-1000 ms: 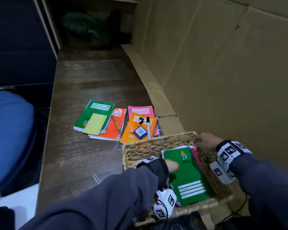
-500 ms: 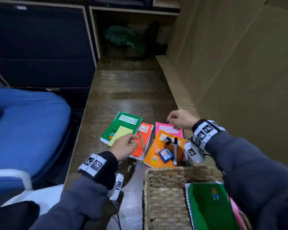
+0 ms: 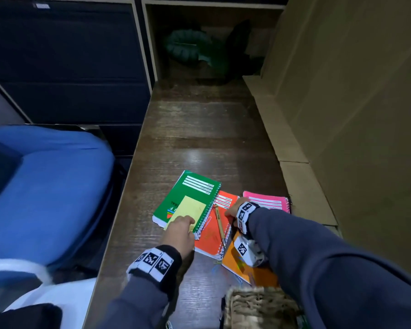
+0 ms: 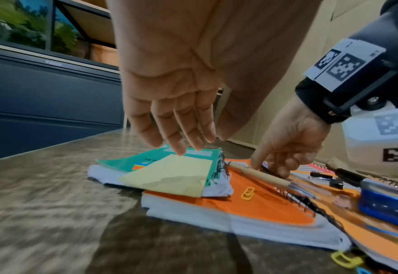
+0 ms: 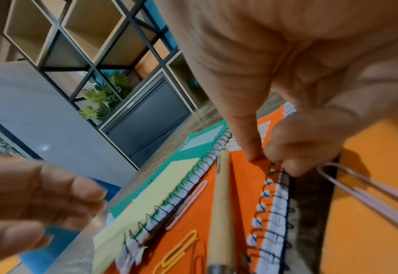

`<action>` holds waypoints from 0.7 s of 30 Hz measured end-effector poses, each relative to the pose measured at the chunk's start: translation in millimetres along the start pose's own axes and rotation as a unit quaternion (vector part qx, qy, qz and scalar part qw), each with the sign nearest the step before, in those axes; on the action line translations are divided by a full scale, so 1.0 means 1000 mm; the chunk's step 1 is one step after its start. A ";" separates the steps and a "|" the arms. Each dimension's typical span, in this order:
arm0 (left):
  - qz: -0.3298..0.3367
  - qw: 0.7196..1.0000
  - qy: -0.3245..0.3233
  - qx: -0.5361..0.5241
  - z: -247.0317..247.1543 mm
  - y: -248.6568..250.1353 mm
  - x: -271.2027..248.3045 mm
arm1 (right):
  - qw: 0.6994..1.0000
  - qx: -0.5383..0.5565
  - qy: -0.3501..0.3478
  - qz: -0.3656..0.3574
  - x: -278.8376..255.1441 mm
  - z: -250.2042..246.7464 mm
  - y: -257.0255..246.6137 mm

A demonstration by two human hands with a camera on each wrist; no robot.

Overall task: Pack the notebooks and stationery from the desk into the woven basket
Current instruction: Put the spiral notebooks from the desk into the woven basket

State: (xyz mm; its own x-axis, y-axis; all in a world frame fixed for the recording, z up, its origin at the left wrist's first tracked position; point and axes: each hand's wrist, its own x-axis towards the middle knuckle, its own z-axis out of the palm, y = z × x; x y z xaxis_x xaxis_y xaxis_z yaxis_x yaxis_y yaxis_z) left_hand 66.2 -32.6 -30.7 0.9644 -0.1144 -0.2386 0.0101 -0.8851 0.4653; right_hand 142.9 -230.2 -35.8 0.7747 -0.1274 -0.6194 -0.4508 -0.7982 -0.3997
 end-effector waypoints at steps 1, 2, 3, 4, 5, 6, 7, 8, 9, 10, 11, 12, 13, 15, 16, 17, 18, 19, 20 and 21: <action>0.008 1.000 0.005 0.006 -0.001 0.006 0.008 | 0.999 0.031 -0.007 0.009 0.001 -0.002 0.001; 0.019 1.000 0.011 0.013 -0.002 0.012 0.018 | 0.999 0.038 -0.016 0.009 0.002 -0.003 0.002; 0.027 0.999 0.015 0.022 -0.003 0.019 0.029 | 0.999 0.039 -0.024 0.018 0.002 -0.005 0.002; 0.032 0.999 0.017 0.027 -0.004 0.027 0.040 | 0.998 0.046 -0.025 0.020 0.005 -0.006 0.002; 0.034 0.999 0.015 0.033 -0.006 0.035 0.050 | 0.998 0.052 -0.030 0.033 0.006 -0.006 0.001; 0.036 0.998 0.015 0.039 -0.007 0.042 0.061 | 0.997 0.057 -0.031 0.037 0.005 -0.007 -0.001; 0.034 0.998 0.009 0.047 -0.007 0.048 0.072 | 0.996 0.065 -0.034 0.046 0.004 -0.007 -0.004; 0.034 0.998 0.000 0.057 -0.005 0.053 0.082 | 0.996 0.062 -0.029 0.058 0.006 -0.007 -0.004; 0.029 0.997 -0.009 0.069 -0.004 0.058 0.091 | 0.995 0.067 -0.032 0.073 0.006 -0.007 -0.004; 0.020 0.996 -0.017 0.083 0.000 0.062 0.100 | 0.994 0.072 -0.038 0.076 0.007 -0.006 -0.004; -0.002 0.995 -0.030 0.098 0.003 0.065 0.108 | 0.994 0.073 -0.036 0.075 0.007 -0.006 -0.004; -0.029 0.992 -0.049 0.110 0.007 0.068 0.115 | 0.994 0.070 -0.040 0.074 0.010 -0.005 -0.002; -0.064 0.988 -0.070 0.120 0.010 0.069 0.121 | 0.994 0.072 -0.044 0.074 0.010 -0.005 -0.001; -0.104 0.977 -0.118 0.146 0.016 0.070 0.130 | 0.992 0.092 -0.038 0.071 0.005 -0.005 0.001; -0.107 0.973 -0.131 0.157 0.019 0.070 0.135 | 0.992 0.101 -0.032 0.066 0.001 -0.006 0.001; -0.106 0.971 -0.138 0.165 0.021 0.071 0.137 | 0.991 0.111 -0.031 0.060 -0.002 -0.008 0.001; -0.099 0.971 -0.141 0.168 0.021 0.072 0.138 | 0.992 0.115 -0.030 0.051 -0.004 -0.009 0.001; -0.086 0.971 -0.138 0.173 0.020 0.074 0.137 | 0.992 0.120 -0.028 0.040 -0.009 -0.011 -0.001; -0.069 0.973 -0.130 0.176 0.020 0.076 0.137 | 0.992 0.119 -0.027 0.029 -0.012 -0.013 -0.002; -0.051 0.975 -0.123 0.180 0.017 0.079 0.135 | 0.993 0.116 -0.021 0.018 -0.015 -0.016 -0.005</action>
State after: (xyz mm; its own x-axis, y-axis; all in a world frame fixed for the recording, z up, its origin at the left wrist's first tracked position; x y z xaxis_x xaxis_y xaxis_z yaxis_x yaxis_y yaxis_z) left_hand 192.3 -125.2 -40.7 0.8706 -0.0829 -0.4849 -0.0330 -0.9933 0.1106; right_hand 140.4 -234.1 -13.7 0.7395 -0.1249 -0.6615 -0.5715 -0.6358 -0.5188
